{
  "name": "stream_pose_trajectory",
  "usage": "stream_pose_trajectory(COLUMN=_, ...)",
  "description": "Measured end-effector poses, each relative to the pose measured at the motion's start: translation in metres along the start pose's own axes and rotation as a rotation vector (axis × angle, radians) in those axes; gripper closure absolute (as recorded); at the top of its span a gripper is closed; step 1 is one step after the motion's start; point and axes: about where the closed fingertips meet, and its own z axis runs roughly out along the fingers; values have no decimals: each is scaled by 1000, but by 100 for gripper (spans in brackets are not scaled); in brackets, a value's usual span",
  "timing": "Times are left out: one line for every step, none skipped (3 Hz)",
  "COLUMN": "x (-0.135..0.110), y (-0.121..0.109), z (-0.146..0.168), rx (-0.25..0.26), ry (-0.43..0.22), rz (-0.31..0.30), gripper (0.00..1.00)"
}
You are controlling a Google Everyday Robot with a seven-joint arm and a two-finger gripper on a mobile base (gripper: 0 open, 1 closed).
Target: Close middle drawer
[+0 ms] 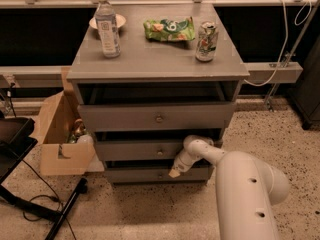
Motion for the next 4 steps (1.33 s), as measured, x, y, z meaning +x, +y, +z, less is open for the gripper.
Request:
stream_pose_trajectory(x=4, y=8, z=2, rx=0, ry=0, rz=0, gripper=100)
stream_pose_trajectory(x=5, y=11, z=2, rx=0, ry=0, rz=0, gripper=100)
stream_pose_trajectory(x=14, y=33, z=-4, rx=-17, ry=28, rz=-26, gripper=100)
stream_pose_trajectory(x=32, y=34, z=-80, rx=99, ry=25, rz=-25, gripper=100)
